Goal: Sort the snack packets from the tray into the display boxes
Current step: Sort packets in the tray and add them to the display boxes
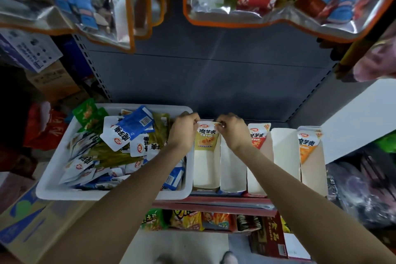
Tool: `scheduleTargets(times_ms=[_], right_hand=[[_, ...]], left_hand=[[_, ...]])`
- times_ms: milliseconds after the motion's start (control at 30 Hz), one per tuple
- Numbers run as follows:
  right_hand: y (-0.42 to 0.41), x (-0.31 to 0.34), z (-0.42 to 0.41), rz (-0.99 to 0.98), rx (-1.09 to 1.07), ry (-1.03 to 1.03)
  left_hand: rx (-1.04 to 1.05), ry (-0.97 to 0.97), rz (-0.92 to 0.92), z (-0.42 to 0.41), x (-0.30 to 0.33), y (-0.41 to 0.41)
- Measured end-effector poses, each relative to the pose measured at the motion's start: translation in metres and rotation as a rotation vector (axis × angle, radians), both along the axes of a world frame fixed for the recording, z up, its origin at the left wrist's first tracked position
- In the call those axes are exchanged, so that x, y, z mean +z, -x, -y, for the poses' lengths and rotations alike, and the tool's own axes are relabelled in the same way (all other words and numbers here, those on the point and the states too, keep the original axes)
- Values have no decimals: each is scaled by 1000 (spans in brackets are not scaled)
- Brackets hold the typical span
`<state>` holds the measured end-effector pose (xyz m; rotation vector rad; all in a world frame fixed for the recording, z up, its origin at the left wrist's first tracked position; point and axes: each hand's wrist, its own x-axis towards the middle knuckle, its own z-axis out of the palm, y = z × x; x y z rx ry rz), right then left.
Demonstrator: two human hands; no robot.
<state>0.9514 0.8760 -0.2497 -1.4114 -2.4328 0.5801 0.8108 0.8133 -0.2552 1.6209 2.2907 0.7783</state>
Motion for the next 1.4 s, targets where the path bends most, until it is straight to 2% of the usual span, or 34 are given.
scheduleTargets(times_ms=[167,333,467,567,700,867,1000,1133,1300,1400], right_hand=[[5,-3,4,55,-24,-5],[5,8,25,-73,-60,-150],[21,13,47,-73,182,-118],[43,8,56,31,325,24],[59,-6,61,202,342,134],[54,-15,62,285,382,107],[51,-11,59,347,423,90],[51,-11,61,365,428,48],[50,-13,63,362,419,22],[50,-14,64,361,418,26]], left_hand=[[31,7,74,4,-7,2],[31,-77,95,33,-14,25],[1,-25,26,63,-18,52],[-107,81,-67,76,-18,64],[-252,116,-125,88,-22,71],[-333,73,-181,88,-24,68],[-298,175,-279,80,-19,56],[-259,259,-157,71,-23,55],[-352,266,-50,75,-29,70],[-367,272,-68,78,-28,72]])
